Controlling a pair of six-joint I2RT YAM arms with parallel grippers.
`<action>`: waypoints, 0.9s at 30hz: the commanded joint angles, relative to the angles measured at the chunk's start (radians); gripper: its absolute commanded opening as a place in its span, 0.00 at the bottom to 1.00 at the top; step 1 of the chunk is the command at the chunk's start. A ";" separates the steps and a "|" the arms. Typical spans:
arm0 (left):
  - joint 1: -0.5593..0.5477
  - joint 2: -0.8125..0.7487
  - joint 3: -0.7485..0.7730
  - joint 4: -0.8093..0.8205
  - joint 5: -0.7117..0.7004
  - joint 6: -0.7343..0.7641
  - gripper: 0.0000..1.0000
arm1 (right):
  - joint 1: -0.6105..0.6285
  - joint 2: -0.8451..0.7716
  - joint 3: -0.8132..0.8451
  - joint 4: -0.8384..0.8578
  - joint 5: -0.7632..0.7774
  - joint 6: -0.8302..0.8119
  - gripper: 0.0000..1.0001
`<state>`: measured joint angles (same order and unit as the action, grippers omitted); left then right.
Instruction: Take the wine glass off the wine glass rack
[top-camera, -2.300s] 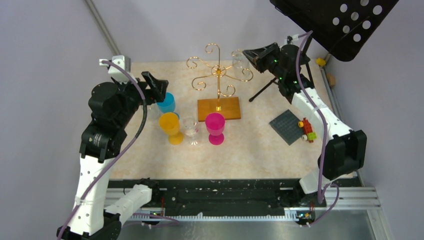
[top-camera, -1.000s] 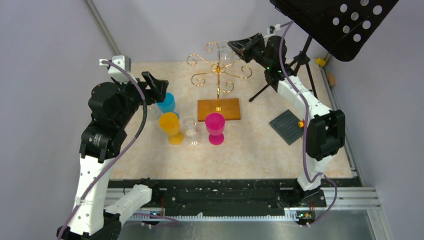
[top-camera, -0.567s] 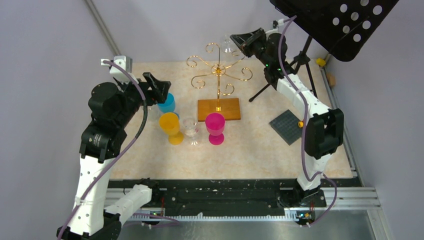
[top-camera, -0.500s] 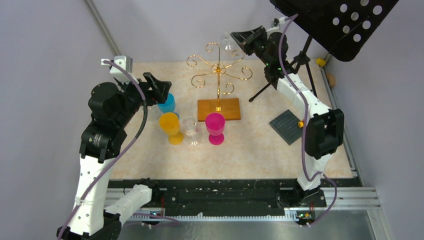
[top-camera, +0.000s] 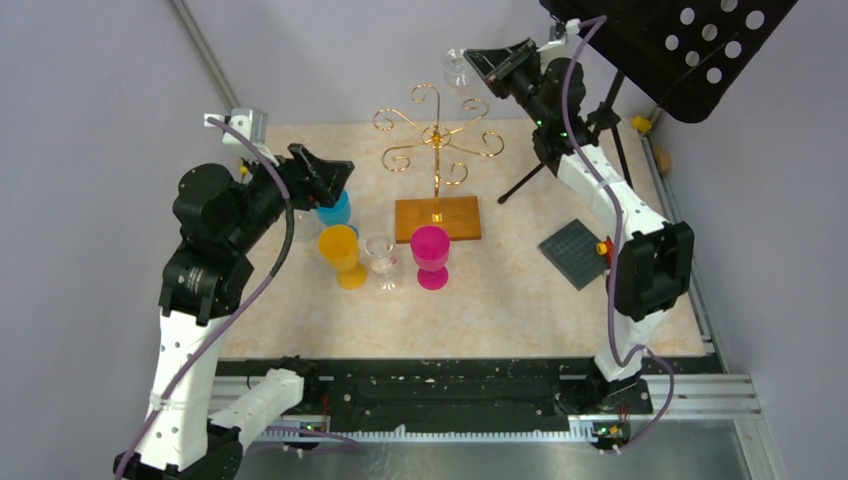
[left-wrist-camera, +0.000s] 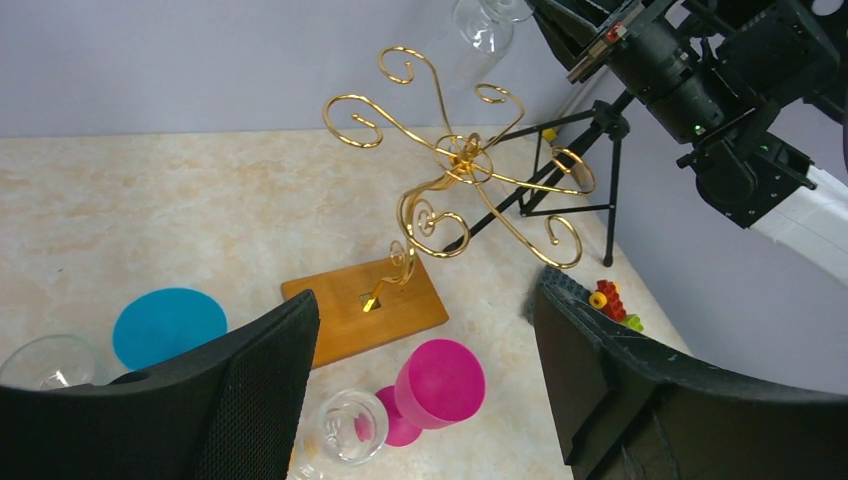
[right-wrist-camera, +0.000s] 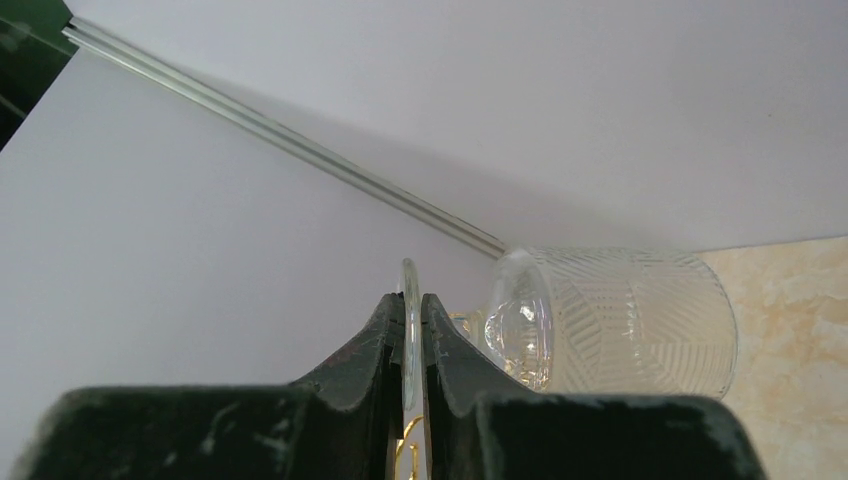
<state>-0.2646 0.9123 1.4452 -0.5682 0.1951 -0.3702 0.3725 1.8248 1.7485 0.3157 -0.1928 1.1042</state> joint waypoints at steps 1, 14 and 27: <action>-0.001 0.000 0.004 0.092 0.100 -0.041 0.82 | 0.005 -0.148 0.061 0.059 -0.051 -0.045 0.00; -0.002 0.034 -0.017 0.304 0.425 -0.239 0.78 | -0.029 -0.378 -0.007 -0.179 -0.156 -0.116 0.00; -0.200 0.099 -0.160 0.650 0.442 -0.471 0.77 | -0.060 -0.727 -0.144 -0.632 -0.070 -0.276 0.00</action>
<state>-0.3927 0.9924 1.3163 -0.0994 0.6403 -0.7654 0.3180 1.2163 1.6360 -0.2413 -0.2939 0.8883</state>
